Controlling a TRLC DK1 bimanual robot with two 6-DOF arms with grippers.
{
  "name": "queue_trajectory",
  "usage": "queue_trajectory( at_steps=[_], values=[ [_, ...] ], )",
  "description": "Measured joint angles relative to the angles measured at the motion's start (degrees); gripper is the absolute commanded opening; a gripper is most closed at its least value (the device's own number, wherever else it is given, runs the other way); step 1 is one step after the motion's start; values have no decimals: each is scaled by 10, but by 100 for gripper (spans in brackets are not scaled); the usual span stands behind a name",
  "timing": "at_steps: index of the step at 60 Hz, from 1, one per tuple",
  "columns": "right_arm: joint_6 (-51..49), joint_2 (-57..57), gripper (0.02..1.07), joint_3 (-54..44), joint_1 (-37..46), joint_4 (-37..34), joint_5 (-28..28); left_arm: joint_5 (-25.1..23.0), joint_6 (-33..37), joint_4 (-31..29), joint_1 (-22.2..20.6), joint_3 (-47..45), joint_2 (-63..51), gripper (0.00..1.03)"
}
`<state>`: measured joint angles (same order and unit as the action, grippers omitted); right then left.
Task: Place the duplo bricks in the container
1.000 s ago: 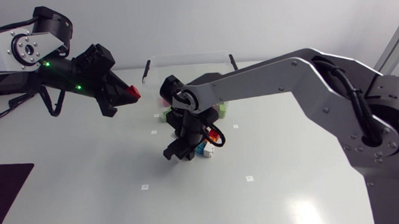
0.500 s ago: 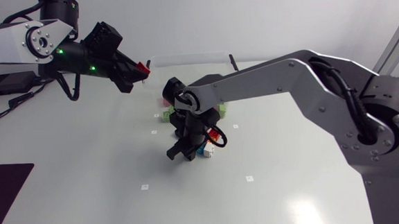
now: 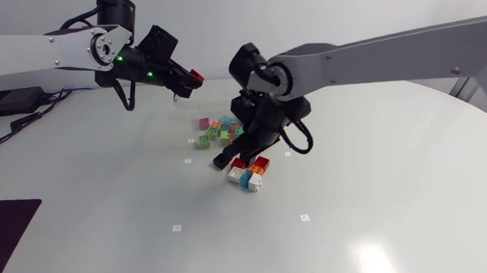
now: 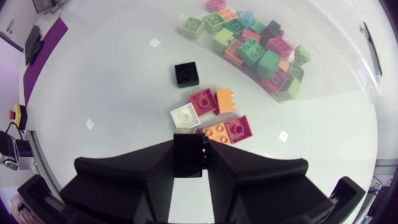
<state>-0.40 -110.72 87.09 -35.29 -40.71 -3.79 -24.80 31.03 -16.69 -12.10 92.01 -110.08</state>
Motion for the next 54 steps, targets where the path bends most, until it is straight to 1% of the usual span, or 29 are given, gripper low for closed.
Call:
queue_trajectory(
  at_steps=[3, 5, 8, 9, 10, 11, 12, 15, 25, 35, 47, 54],
  values=[
    [0, 10, 24, 0, 7, 0, 0, 6, -5, 2, -1, 8, -10, 34],
    [0, 17, 24, 0, 13, 0, 0, 9, -9, 2, -1, 14, -16, 43],
    [0, 24, 24, 0, 21, -1, -4, 11, -11, 3, -2, 22, -24, 61],
    [0, 26, 24, 0, 23, -1, -5, 12, -13, 3, -2, 23, -27, 70],
    [0, 28, 24, 1, 26, -1, -5, 12, -13, 3, -2, 25, -29, 81],
    [0, 30, 24, 2, 28, -2, -5, 13, -13, 3, -3, 27, -31, 87],
    [0, 31, 23, 3, 31, -2, -6, 14, -13, 3, -4, 28, -33, 92],
    [0, 34, 23, 8, 40, -3, -9, 20, -15, 3, -7, 29, -35, 97],
    [-1, 38, 23, 48, 78, -5, -26, 26, -15, 4, -18, 25, -31, 98],
    [-5, 39, 24, 84, 105, -7, -43, 26, -10, 7, -19, -33, 24, 98],
    [-13, 39, 24, 128, 125, -7, -61, 28, 38, -21, -25, -105, 113, 98],
    [-13, 36, 24, 163, 133, -7, -68, 37, 76, -50, -44, -145, 142, 98]
  ],
)
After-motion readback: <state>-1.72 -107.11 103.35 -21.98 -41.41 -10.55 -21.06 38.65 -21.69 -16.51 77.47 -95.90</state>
